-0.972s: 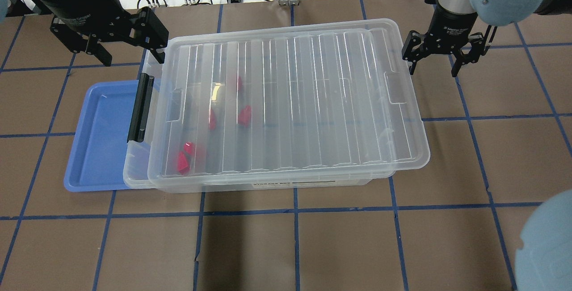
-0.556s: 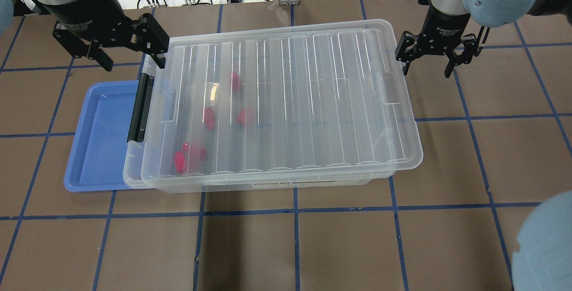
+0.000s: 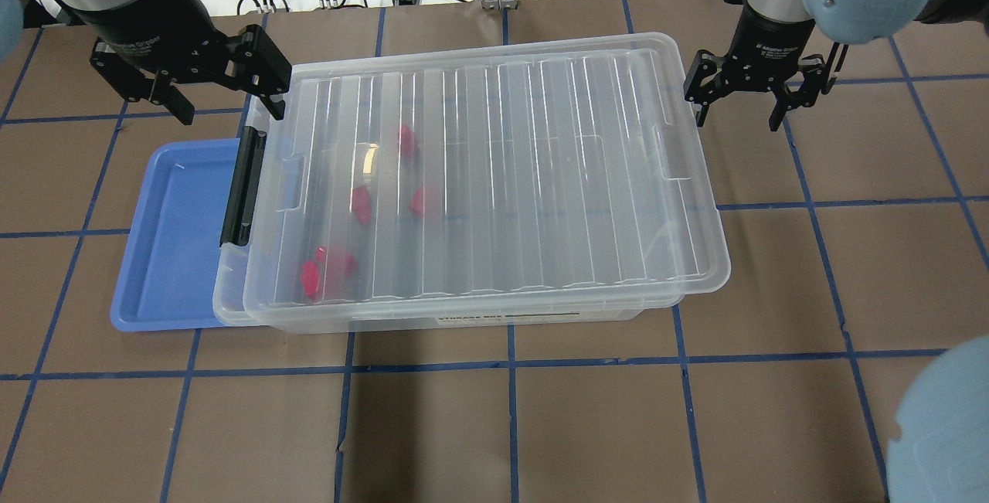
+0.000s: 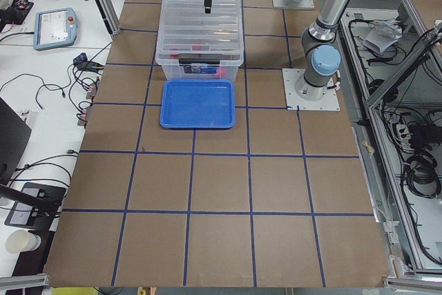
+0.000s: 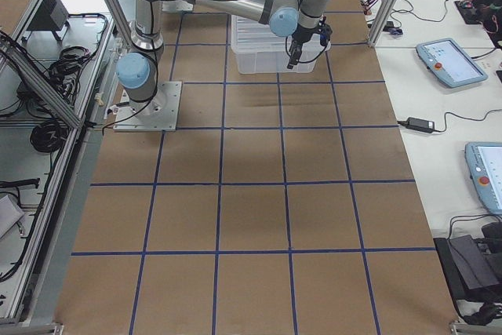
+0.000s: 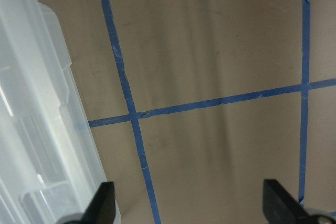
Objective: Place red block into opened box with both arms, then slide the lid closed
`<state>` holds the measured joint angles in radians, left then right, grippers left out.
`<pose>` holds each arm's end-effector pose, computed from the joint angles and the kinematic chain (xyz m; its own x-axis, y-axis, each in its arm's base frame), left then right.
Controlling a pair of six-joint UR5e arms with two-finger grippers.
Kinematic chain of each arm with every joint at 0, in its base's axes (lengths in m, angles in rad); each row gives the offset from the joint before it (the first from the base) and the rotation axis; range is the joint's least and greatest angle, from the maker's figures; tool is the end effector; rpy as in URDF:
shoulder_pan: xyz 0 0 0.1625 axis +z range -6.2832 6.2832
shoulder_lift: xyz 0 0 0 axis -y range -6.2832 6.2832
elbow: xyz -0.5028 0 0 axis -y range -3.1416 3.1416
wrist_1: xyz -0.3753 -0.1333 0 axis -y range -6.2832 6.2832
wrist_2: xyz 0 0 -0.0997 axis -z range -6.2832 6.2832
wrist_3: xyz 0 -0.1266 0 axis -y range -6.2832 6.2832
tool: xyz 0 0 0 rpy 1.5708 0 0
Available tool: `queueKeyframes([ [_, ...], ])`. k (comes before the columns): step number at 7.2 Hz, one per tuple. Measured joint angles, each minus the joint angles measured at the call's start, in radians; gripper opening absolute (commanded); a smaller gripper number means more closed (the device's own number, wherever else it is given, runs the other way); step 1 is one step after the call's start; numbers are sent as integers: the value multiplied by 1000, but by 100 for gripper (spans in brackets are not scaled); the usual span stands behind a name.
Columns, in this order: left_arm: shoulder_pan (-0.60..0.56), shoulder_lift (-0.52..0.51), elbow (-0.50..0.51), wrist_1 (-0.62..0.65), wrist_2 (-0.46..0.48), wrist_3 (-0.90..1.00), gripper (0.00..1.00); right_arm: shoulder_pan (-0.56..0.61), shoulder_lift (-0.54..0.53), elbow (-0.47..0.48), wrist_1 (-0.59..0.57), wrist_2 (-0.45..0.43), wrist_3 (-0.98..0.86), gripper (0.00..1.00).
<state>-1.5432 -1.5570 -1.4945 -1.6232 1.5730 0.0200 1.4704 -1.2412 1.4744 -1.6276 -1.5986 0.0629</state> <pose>-0.1200 -0.4747 0.5763 -1.0000 -0.0077 -0.0030 -0.0076 0.9993 -0.0376 0.0686 -0.6138 0.4094 -0.9869 0.1567 0.0383 0.1610 0.9716 0.1734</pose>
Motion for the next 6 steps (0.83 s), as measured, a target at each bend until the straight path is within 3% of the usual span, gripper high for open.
queueKeyframes([
  [6, 0, 0, -3, 0, -1, 0, 100, 1, -111, -34, 7, -1, 0, 100],
])
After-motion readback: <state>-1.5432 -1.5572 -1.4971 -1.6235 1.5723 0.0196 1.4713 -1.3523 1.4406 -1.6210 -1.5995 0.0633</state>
